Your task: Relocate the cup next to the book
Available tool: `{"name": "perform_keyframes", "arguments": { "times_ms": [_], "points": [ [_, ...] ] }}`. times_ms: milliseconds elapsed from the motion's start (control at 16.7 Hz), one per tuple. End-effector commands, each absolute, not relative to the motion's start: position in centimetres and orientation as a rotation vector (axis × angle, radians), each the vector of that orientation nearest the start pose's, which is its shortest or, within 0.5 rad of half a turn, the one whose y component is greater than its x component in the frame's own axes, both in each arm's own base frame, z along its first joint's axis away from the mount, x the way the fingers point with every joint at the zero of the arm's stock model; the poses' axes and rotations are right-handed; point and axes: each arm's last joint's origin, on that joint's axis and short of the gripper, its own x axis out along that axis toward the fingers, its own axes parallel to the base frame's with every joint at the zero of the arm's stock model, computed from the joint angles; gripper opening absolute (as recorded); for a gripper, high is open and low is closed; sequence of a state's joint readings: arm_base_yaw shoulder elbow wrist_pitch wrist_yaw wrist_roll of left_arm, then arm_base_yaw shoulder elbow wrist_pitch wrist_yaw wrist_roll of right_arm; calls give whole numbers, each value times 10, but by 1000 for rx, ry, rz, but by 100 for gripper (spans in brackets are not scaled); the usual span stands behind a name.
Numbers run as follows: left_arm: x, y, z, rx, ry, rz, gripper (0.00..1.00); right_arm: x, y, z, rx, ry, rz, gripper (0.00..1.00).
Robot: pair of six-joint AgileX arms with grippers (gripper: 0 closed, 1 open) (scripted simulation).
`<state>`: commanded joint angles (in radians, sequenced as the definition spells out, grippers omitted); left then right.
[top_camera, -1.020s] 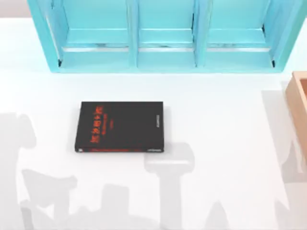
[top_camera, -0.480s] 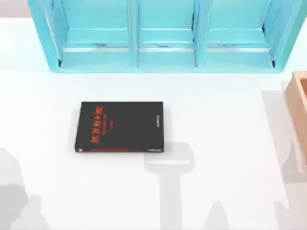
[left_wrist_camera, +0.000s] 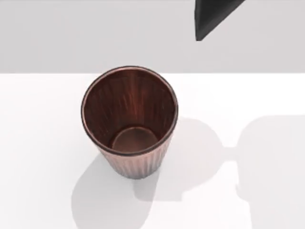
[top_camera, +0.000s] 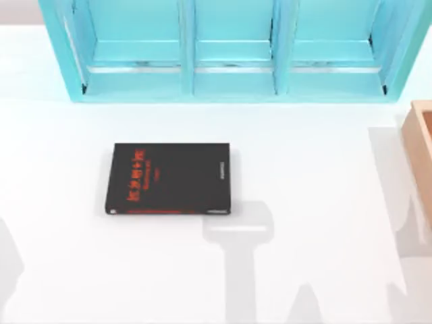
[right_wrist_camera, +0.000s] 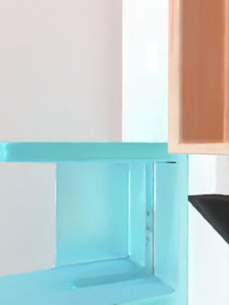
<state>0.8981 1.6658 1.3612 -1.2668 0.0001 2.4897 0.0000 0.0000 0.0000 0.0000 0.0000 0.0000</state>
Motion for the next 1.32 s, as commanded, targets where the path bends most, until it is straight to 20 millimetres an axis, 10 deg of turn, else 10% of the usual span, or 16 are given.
{"name": "perform_keyframes", "arguments": {
  "times_ms": [480,1020,1320],
  "points": [
    [186,240,243,1223,1198,-1226,100,106,-1,160,0,0,0,100],
    [186,241,153,1225,1199,-1222,100,106,-1,160,0,0,0,100],
    [185,240,148,1222,1198,-1225,100,106,-1,160,0,0,0,100]
  ]
}}
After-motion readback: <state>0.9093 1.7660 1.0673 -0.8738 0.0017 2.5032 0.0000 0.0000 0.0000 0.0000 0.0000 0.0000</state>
